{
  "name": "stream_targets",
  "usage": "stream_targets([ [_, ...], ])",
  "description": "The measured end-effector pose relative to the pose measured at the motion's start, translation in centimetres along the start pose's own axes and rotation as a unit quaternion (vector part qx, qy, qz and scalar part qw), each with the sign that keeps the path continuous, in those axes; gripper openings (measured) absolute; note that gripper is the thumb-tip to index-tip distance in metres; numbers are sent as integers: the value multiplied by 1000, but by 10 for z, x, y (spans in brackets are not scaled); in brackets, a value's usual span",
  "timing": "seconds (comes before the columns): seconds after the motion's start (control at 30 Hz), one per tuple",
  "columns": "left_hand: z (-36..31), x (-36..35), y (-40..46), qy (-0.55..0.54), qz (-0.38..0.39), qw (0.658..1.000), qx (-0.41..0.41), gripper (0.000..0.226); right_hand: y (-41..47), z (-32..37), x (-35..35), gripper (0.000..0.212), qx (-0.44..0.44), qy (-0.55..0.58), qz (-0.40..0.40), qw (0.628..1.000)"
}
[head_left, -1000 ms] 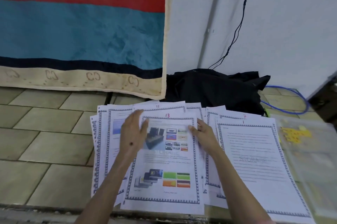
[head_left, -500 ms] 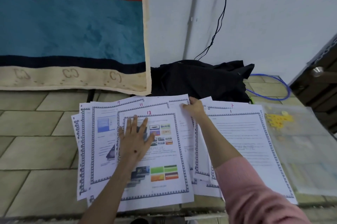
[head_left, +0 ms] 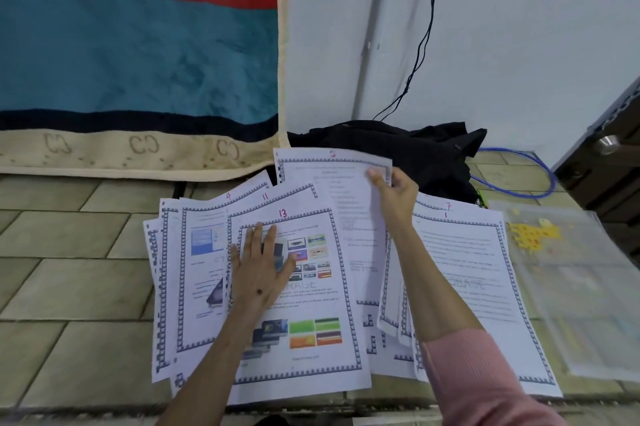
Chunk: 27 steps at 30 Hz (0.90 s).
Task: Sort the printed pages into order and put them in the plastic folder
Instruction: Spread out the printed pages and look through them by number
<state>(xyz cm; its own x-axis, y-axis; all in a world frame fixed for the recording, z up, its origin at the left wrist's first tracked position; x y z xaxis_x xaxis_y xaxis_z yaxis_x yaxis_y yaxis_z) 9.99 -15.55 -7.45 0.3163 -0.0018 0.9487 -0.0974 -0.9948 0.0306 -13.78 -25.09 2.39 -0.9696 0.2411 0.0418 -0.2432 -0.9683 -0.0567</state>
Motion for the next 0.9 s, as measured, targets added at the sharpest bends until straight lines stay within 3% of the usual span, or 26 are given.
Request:
stream_targets([
  [0.23,0,-3,3,17,19,1000,4,101,15,12,25,17,-120,198,83,969],
  [0.37,-2,-1,3,50,30,998,-9,90,13,-12,33,15,-149,250,47,955],
  [0.53,-4,-1,5,70,59,996,-22,78,8,-48,45,15,-221,287,-54,931],
  [0.63,-4,-2,5,66,44,997,-21,82,5,-54,46,41,-248,220,37,943],
  [0.7,-3,-4,4,70,44,996,-18,83,1,-45,45,62,-215,49,102,970],
  [0.8,-1,-6,5,66,38,997,-14,83,-7,-32,43,48,-113,-227,57,966],
  [0.9,0,-7,5,66,30,997,-17,85,-23,-36,34,43,-174,-159,98,967],
])
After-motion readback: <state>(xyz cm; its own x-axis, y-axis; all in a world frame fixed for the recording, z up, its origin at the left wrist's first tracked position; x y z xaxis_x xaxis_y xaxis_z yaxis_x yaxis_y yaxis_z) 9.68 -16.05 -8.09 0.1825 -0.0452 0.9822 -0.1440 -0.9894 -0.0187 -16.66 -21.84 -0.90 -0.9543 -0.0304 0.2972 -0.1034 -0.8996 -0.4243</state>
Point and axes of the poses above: each hand's wrist, its own y-axis towards the middle knuckle, its own x-axis out of the back of the hand, z = x × y, the point moved 5 cm from there along y, towards the middle knuckle, and after that the axes turned 12 degrees about -x, right-handed, at the moved point
